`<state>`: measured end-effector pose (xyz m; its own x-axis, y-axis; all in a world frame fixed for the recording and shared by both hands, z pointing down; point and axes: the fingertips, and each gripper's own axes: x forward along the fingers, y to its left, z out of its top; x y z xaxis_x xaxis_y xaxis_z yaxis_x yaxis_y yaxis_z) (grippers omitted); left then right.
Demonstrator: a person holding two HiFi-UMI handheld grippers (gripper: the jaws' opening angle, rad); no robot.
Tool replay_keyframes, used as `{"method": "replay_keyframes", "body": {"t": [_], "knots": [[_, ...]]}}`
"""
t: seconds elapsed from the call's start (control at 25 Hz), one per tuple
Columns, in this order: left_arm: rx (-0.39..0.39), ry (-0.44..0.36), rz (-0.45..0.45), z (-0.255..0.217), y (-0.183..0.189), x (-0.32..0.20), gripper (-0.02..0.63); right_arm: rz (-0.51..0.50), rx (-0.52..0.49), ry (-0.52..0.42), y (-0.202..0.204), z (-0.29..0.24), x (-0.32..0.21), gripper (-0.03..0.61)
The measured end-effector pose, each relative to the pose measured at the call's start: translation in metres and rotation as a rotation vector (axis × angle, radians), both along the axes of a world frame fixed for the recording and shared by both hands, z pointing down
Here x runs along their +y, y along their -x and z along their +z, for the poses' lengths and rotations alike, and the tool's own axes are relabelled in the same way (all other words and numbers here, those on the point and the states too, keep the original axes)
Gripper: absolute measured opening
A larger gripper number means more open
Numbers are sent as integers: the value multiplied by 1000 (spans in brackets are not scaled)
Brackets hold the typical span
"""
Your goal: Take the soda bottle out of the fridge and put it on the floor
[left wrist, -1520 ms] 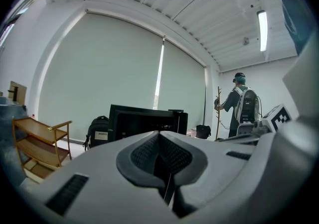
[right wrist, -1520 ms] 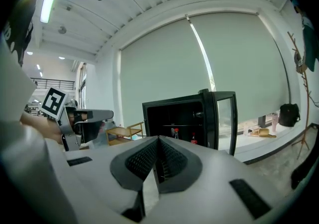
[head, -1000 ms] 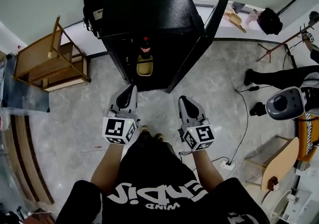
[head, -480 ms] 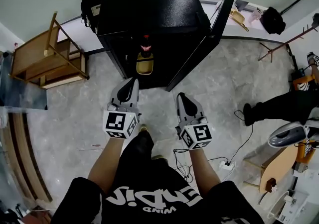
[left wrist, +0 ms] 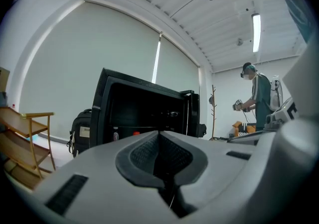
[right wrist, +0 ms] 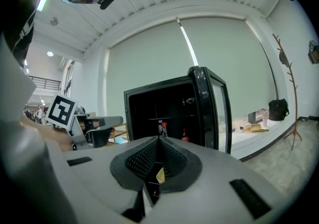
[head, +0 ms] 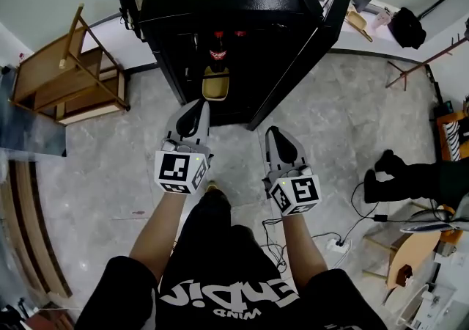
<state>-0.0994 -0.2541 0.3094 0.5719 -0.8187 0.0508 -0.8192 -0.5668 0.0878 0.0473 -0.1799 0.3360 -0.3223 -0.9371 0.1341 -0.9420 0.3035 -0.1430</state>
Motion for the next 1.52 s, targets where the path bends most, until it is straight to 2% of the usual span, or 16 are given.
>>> {"method": "replay_keyframes", "body": {"t": [0.12, 0.16, 0.2, 0.24, 0.32, 0.52, 0.72, 1.12, 1.28, 1.52], "knots": [[14, -13, -5, 7, 1, -3, 28, 6, -6, 6, 1, 9, 4, 23], [26, -18, -8, 8, 1, -4, 126, 5, -8, 9, 2, 10, 5, 23], [36, -22, -12, 9, 0, -7, 274, 4, -10, 11, 2, 11, 6, 23], [39, -24, -19, 10, 0, -10, 334, 2, -11, 13, 3, 10, 7, 23], [30, -13, -22, 16, -2, -17, 368, 3, -13, 13, 2, 9, 8, 23], [2, 21, -4, 46, -20, -48, 374, 29, -22, 20, -5, 14, 1, 23], [-13, 49, -39, 85, -31, -104, 374, 62, -28, 37, -9, 22, -4, 23], [-122, 104, -113, 165, -51, -214, 374, 93, -22, 68, -20, 44, -8, 23], [-133, 145, -102, 187, -59, -242, 374, 103, -19, 96, -24, 56, -4, 23], [-179, 157, -95, 200, -67, -264, 374, 130, -21, 129, -34, 68, 5, 23]]}}
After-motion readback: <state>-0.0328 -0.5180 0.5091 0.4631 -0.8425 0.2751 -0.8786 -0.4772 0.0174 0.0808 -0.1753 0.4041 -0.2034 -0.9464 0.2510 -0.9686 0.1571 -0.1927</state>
